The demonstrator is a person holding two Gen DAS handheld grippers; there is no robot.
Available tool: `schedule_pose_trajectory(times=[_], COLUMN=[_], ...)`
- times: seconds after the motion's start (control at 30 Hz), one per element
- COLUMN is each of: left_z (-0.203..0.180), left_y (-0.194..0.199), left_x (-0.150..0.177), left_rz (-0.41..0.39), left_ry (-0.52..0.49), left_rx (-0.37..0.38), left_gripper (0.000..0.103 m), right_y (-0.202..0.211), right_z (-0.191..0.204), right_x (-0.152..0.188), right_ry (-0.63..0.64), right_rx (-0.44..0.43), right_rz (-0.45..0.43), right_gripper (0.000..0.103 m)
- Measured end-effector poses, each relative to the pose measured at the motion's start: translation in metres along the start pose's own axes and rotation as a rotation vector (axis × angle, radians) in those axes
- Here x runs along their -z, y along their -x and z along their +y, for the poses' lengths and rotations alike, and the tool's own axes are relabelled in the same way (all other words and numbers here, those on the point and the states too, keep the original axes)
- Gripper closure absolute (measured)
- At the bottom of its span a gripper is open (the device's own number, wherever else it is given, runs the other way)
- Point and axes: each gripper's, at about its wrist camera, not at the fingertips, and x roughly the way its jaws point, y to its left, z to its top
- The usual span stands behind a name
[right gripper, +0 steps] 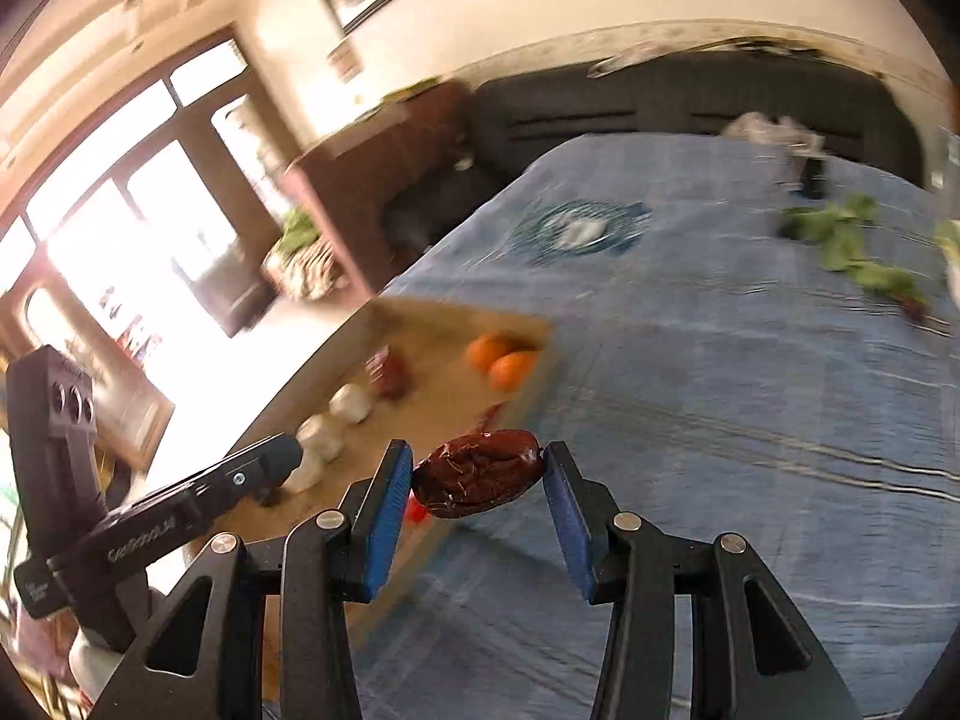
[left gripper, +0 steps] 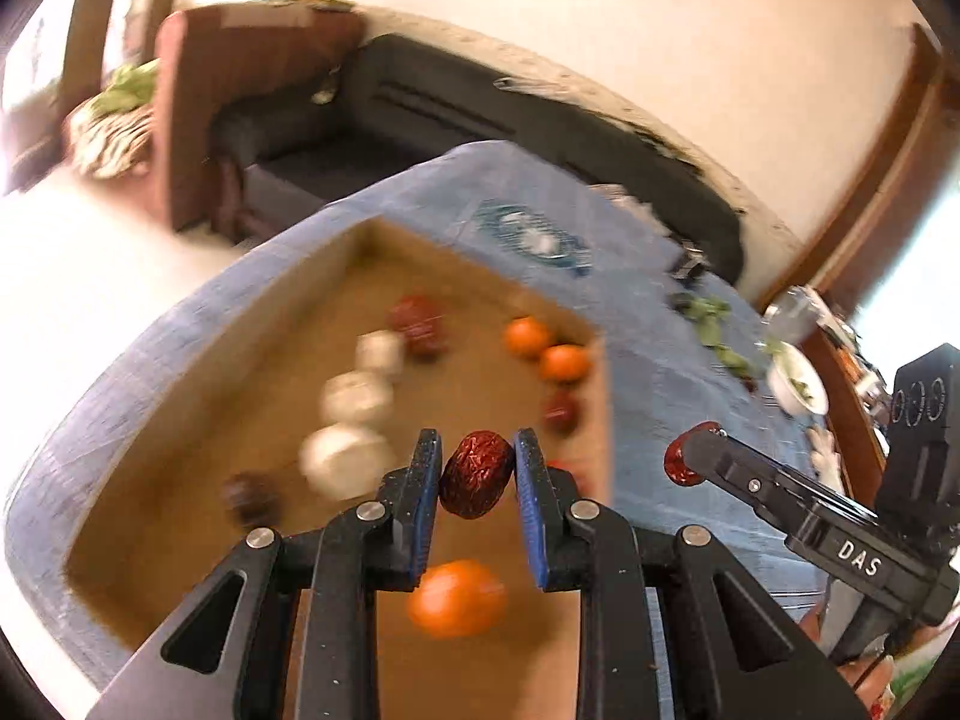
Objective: Organize fruits
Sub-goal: 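Carry both red dates into the tray and open both tools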
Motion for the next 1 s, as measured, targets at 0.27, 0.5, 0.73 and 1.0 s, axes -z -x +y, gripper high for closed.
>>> schedule_pose_trajectory(times=[0.27,0.5,0.73,1.0], left_z=[0.028,0.041,0.049,0.038], left_y=[-0.006,-0.003,0.012,0.039], left_x=[0.015,0.019,0.017,0.016], left_rz=[0.032,0.018,-0.022,-0.097], left_ry=[-0.01,-0.002,0.019,-0.015], left_rx=[-0.079,-0.113,-0.125,-0.178], left_gripper=[0.079,0.079,0.056,0.042], right_y=[-0.06,-0.088,-0.094,-0.068], right_z=[0.042,0.056,0.058,0.055], right_x=[0.007,0.013,0.015,0.015], right_ry=[0.096,0.139,0.133,0.071], right_rx=[-0.005,0.01,-0.009,-0.047], right_rz=[0.1,0.144,0.138,0.08], right_gripper=[0.053,0.053,0.05,0.042])
